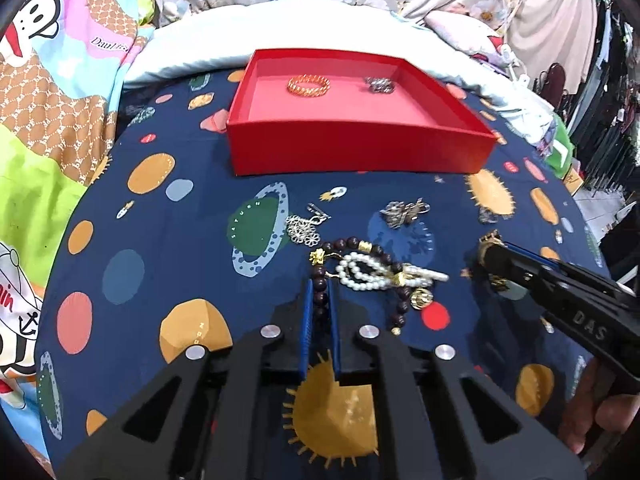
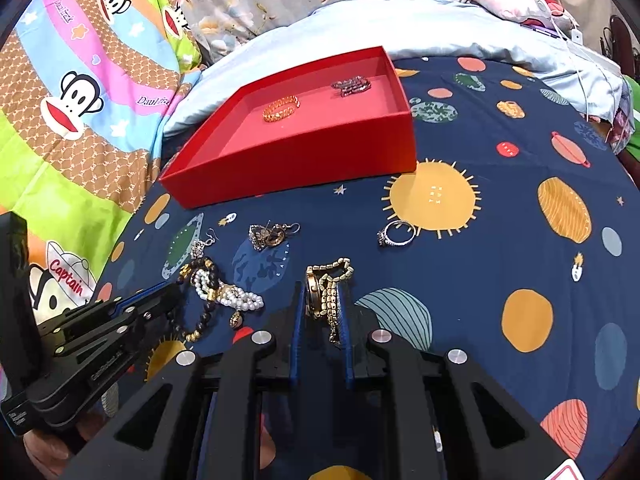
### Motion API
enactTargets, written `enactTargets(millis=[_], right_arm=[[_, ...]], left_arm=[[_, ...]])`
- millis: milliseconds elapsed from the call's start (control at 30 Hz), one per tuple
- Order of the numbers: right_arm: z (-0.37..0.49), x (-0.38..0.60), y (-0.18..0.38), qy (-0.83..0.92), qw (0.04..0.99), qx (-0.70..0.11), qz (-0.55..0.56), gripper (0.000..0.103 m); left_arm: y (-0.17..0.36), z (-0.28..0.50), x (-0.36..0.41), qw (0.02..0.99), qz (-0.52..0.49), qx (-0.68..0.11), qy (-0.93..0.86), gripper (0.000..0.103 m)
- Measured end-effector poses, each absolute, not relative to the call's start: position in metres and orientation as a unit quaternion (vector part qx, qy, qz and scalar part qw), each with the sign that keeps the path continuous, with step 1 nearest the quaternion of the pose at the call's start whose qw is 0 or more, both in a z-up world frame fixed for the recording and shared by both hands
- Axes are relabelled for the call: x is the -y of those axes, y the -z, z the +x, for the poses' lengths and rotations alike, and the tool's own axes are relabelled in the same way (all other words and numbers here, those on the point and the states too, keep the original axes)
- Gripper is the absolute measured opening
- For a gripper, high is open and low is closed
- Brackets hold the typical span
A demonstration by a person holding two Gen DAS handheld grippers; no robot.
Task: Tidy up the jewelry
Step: 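Grasp the dark bead bracelet with the left tool while the right tool grasps the gold chain, then lower the bead bracelet into the tray with the left tool while the right tool releases the chain there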
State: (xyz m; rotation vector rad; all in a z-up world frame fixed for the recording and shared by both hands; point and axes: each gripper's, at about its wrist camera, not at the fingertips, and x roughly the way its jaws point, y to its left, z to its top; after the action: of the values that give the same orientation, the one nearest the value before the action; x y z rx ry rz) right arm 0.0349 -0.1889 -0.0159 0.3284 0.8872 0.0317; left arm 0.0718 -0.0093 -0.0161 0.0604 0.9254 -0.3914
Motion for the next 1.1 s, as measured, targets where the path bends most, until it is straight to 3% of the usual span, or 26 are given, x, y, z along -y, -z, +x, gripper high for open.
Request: enactTargets(millis=[633, 1100], right_arm=[[0.014, 0.181, -0.040, -0.028, 0.918, -0.370, 0.138, 0.014], [0.058, 0.197, -0.083, -0.038, 0.938, -0.322, 0.120, 0.014]], left_arm=[[-0.067, 0.054, -0.001, 0.892, -0.004, -0.384, 0.239, 0.007], [-0.110, 0.104, 0.009, 0.922, 0.014, -0.318, 0.219, 0.007]])
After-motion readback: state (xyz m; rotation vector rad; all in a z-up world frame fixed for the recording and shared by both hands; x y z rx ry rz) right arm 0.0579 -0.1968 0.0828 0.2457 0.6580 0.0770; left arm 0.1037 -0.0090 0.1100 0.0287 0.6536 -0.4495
